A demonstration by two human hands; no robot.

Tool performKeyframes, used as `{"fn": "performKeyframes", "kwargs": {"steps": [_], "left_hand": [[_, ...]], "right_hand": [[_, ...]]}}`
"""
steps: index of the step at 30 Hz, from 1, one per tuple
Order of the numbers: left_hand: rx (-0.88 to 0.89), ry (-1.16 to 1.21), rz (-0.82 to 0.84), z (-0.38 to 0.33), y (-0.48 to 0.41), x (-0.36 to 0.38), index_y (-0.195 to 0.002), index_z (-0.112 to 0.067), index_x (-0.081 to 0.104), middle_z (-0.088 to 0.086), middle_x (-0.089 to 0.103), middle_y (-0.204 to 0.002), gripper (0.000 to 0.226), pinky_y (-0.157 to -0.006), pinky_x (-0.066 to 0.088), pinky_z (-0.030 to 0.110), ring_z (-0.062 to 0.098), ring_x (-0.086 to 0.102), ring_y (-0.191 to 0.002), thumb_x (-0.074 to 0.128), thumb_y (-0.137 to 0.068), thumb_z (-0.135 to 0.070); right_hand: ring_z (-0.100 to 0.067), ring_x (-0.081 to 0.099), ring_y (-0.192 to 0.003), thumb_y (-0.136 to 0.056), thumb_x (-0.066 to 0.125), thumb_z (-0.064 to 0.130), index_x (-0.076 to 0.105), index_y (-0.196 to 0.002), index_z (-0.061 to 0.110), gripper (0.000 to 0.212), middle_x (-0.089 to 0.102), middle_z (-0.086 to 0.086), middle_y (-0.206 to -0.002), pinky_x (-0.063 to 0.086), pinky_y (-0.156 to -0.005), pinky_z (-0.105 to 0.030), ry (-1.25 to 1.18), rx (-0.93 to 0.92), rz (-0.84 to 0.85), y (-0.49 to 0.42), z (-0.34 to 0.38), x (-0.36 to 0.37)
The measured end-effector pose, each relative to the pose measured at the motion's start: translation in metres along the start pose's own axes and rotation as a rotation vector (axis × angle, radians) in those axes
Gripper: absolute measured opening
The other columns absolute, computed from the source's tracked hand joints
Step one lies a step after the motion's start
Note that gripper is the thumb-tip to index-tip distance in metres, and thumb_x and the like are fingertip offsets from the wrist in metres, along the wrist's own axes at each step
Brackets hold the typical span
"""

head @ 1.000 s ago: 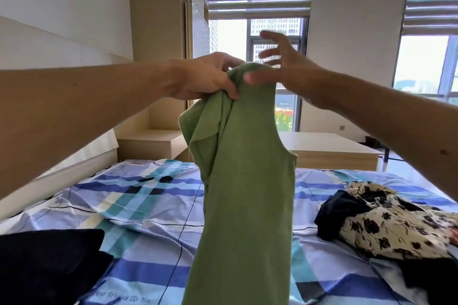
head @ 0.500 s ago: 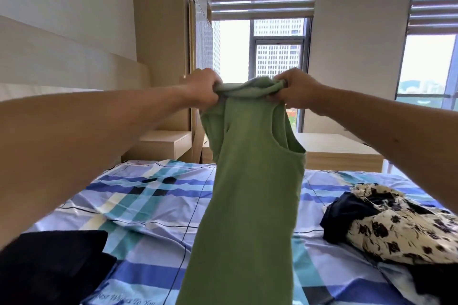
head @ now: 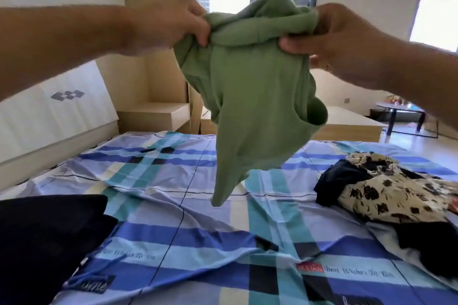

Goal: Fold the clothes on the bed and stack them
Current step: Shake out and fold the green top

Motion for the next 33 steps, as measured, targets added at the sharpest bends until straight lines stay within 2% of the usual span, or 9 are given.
{"fn": "performKeyframes", "kwargs": {"steps": [6,9,12,14,18,23,26,29,33], "left_hand": [[-0.176,0.203,0.919,0.079,0.147,0.156,-0.075,-0.015,0.07,-0.006,0.062,-0.069,0.015,-0.06,0.045,0.02,0.007,0.057,-0.064,0.06,-0.064,-0.017],[-0.224,0.143,1.103,0.1,0.206,0.221,-0.09,-0.003,0.065,-0.003,0.057,-0.077,0.038,-0.065,0.042,0.027,0.009,0.052,-0.073,0.054,-0.064,-0.028],[-0.304,0.266,1.234,0.103,0.227,0.25,-0.074,-0.018,0.06,-0.016,0.053,-0.063,0.009,-0.057,0.039,0.02,0.001,0.049,-0.061,0.054,-0.067,-0.016],[-0.418,0.349,1.197,0.108,0.217,0.253,-0.077,-0.018,0.066,-0.019,0.06,-0.062,0.021,-0.057,0.044,0.014,-0.002,0.054,-0.061,0.053,-0.065,-0.007],[-0.583,0.296,0.729,0.148,0.144,0.236,-0.093,-0.002,0.071,0.004,0.071,-0.084,0.033,-0.075,0.055,0.025,0.019,0.065,-0.083,0.06,-0.062,-0.007],[-0.569,-0.102,0.267,0.191,0.07,0.233,-0.126,-0.017,0.058,0.009,0.061,-0.127,0.032,-0.086,0.048,0.033,0.023,0.058,-0.107,0.058,-0.097,-0.031],[-0.349,-0.482,0.358,0.202,0.086,0.284,-0.151,-0.023,0.032,0.007,0.036,-0.156,0.066,-0.112,0.036,0.04,0.029,0.041,-0.137,0.056,-0.095,-0.047],[-0.104,-0.483,0.575,0.205,0.139,0.357,-0.159,-0.03,0.009,-0.001,0.003,-0.168,0.079,-0.124,0.012,0.049,0.024,0.001,-0.154,0.043,-0.094,-0.061],[-0.13,-0.441,0.789,0.211,0.194,0.404,-0.158,-0.032,-0.011,-0.008,-0.017,-0.166,0.087,-0.122,-0.001,0.057,0.018,-0.026,-0.149,0.033,-0.094,-0.072]], "right_hand": [[-0.018,0.071,-0.089,-0.081,0.081,0.009,0.07,-0.099,0.005,0.022,0.074,-0.014,-0.101,0.059,-0.086,-0.044,-0.039,0.388,0.679,0.139,-0.07,0.137],[-0.011,0.055,-0.079,-0.081,0.08,0.014,0.067,-0.097,0.007,0.021,0.071,-0.019,-0.097,0.055,-0.077,-0.047,0.02,0.468,0.869,0.199,-0.105,0.194],[-0.009,0.052,-0.08,-0.082,0.077,0.014,0.065,-0.094,0.005,0.019,0.068,-0.01,-0.087,0.053,-0.073,-0.043,-0.047,0.513,0.928,0.22,-0.122,0.215],[-0.01,0.058,-0.08,-0.082,0.079,0.013,0.067,-0.091,0.01,0.015,0.07,-0.005,-0.088,0.056,-0.076,-0.042,-0.136,0.588,0.904,0.213,-0.13,0.212],[-0.017,0.065,-0.084,-0.084,0.072,-0.005,0.065,-0.108,0.005,0.027,0.069,-0.007,-0.095,0.058,-0.078,-0.033,-0.181,0.732,0.52,0.156,-0.166,0.174],[-0.036,0.064,-0.107,-0.083,0.073,0.006,0.044,-0.137,0.014,0.063,0.06,-0.022,-0.126,0.057,-0.089,-0.047,0.135,0.847,0.003,0.11,-0.259,0.136],[-0.034,0.051,-0.129,-0.085,0.075,0.026,0.029,-0.15,0.018,0.08,0.047,-0.019,-0.144,0.043,-0.109,-0.043,0.39,0.874,0.069,0.131,-0.282,0.159],[-0.029,0.034,-0.144,-0.091,0.065,0.05,0.022,-0.157,0.02,0.085,0.026,-0.014,-0.159,0.028,-0.119,-0.037,0.441,0.763,0.286,0.177,-0.279,0.208],[-0.016,-0.01,-0.154,-0.054,-0.008,0.098,0.003,-0.16,0.034,0.124,-0.01,0.001,-0.168,-0.004,-0.125,-0.041,0.527,0.699,0.625,0.246,-0.283,0.259]]}}
Point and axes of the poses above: each hand's wrist, its own y-axis away from the middle knuckle, its own x-axis out of the palm, z = x × y, the point moved 4 cm from there along -y, towards the middle knuckle
